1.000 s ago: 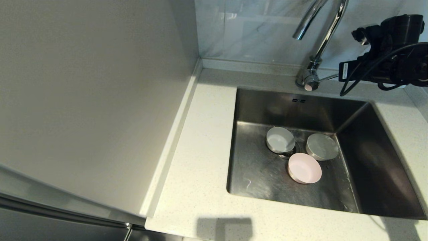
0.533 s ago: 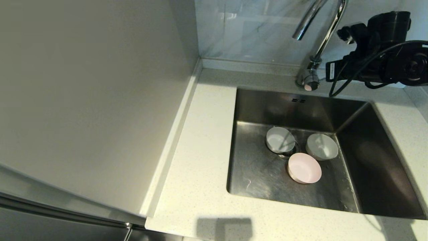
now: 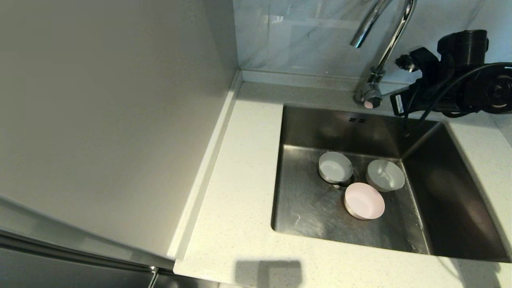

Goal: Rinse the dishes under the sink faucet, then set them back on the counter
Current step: Turn on the faucet

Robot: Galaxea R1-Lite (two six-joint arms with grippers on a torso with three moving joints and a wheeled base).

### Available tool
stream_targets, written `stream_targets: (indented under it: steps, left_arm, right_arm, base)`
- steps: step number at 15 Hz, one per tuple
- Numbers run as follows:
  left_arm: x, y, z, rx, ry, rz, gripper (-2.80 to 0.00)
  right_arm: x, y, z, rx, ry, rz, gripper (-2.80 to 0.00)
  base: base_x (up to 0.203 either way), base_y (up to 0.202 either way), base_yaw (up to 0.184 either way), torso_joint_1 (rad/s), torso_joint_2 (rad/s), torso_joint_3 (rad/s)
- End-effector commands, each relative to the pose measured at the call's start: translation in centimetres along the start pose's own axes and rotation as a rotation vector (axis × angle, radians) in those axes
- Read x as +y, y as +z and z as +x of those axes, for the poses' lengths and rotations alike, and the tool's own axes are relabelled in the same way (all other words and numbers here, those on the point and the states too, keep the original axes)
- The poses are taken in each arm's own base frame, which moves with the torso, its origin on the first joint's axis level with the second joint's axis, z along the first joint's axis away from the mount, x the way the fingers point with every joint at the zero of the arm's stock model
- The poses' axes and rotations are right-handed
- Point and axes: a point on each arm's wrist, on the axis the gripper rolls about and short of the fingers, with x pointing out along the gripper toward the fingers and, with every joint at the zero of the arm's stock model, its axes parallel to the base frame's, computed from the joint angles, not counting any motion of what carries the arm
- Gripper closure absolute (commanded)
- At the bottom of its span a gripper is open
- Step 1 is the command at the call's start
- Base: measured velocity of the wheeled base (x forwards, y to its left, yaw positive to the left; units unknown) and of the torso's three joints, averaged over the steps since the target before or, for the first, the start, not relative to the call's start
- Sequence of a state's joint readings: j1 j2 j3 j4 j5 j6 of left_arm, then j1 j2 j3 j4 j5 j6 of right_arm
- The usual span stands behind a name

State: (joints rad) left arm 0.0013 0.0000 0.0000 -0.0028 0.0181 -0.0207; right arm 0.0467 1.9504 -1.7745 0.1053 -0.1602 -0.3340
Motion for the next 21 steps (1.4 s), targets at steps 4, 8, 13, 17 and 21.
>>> stream_targets:
  steps: [4, 8, 13, 17, 21]
  left_arm:
    - [0.0, 0.0, 0.0, -0.003, 0.001, -0.001, 0.0]
    - [0.0, 0.0, 0.0, -0.003, 0.001, -0.001, 0.0]
    - [0.0, 0.0, 0.0, -0.003, 0.001, -0.001, 0.0]
    - [0.0, 0.0, 0.0, -0.003, 0.001, -0.001, 0.0]
    - [0.0, 0.0, 0.0, -0.003, 0.001, -0.001, 0.0]
  right_arm:
    - [-0.4, 1.2, -1.4, -0.062, 0.049, 0.074, 0.0]
    - [0.0, 2.1, -0.4, -0.096, 0.045, 0.132, 0.0]
    - [-0.1, 2.4, 2.6, -0.181, -0.086, 0.137, 0.0]
    - [-0.7, 0.8, 4.0, -0.137, -0.127, 0.084, 0.0]
    - [-2.2, 0.0, 3.3, -0.107, -0.136, -0.003, 0.0]
  base:
    - [0.0, 0.0, 0.0, 0.0, 0.0, 0.0]
    - [0.0, 0.0, 0.0, 0.0, 0.0, 0.0]
    - [0.0, 0.0, 0.0, 0.0, 0.0, 0.0]
    - [0.0, 0.0, 0.0, 0.0, 0.0, 0.0]
    - [0.0, 0.0, 0.0, 0.0, 0.0, 0.0]
